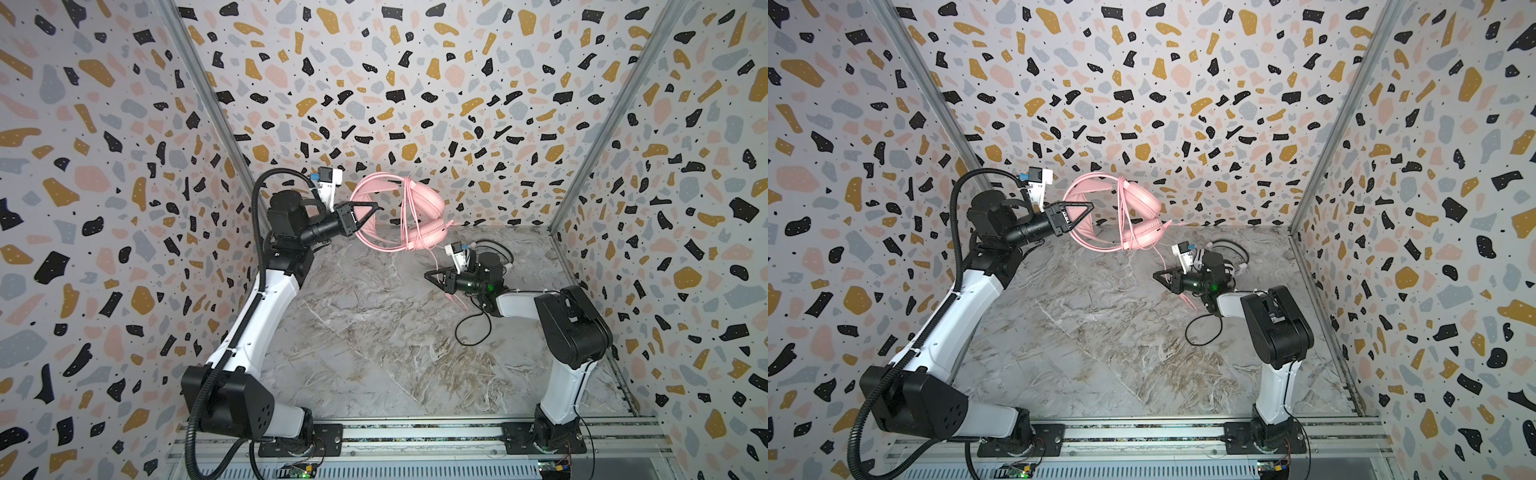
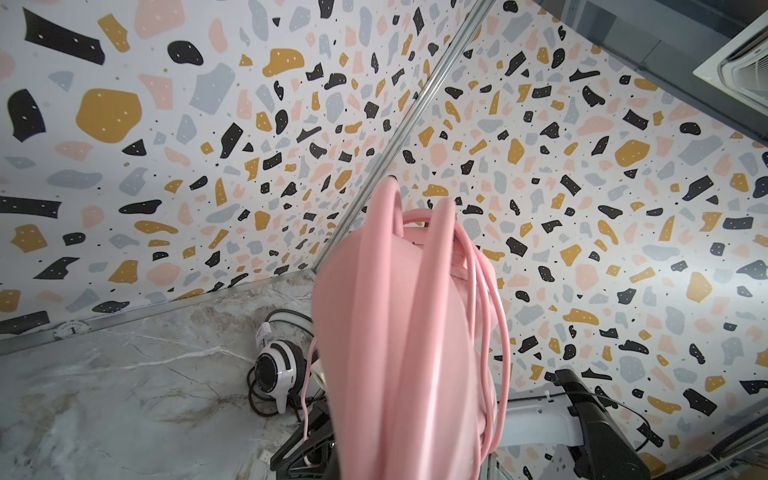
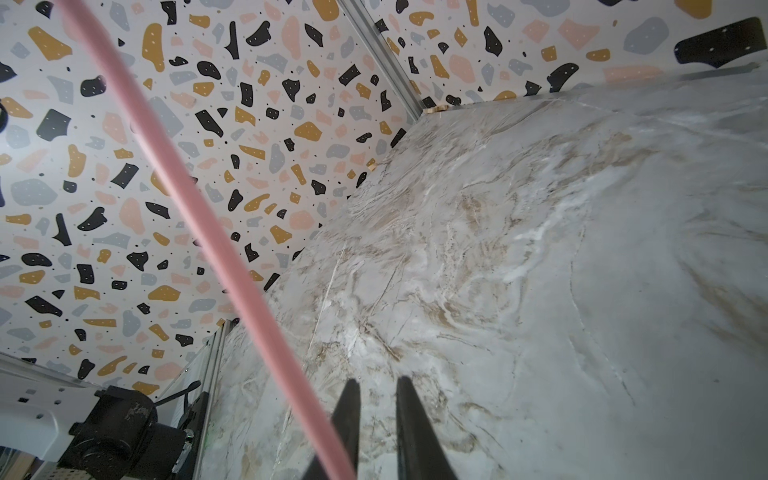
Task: Wrap the headphones
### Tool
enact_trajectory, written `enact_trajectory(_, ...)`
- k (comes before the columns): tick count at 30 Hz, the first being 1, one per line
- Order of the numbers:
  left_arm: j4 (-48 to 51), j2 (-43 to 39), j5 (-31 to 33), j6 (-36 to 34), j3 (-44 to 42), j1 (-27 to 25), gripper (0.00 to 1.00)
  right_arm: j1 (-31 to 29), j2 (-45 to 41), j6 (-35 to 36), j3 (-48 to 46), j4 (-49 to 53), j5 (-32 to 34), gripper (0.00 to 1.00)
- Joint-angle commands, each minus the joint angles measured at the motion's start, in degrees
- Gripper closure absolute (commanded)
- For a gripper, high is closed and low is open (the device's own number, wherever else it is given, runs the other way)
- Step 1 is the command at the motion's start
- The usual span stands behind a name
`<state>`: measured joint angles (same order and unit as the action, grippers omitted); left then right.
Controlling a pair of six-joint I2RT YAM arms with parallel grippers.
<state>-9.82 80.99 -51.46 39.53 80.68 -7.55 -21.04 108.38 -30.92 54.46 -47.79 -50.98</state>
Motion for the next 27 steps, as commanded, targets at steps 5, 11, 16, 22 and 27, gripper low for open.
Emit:
enact_trajectory(5,-12.7,-6.5,12.7,5.7,-3.6,1.6,1.00,-4.0,-0.4,-2.2,-3.5,-3.9,0.1,0.92)
enact_trajectory(11,-18.4,-7.7,19.2,10.8,-8.9,1.6,1.00,-9.4,-1.5,-2.5,-4.7,-3.9,1.9,0.94)
enact_trajectory(16,-16.3,-7.5,23.5,10.8,-9.7,1.5,1.00,-15.2,-2.6,-3.7,-3.5,-2.7,2.8,0.95)
enact_trajectory(22,-8.0,-8.0,28.8,4.0,-9.6,1.5,1.00,-23.1,-8.3,4.3,1.4,10.5,7.7,0.95)
enact_trajectory(27,2.5,-7.9,33.6,-5.9,-7.8,1.8,1.00,-24.7,-16.6,11.5,2.3,20.9,13.5,0.94)
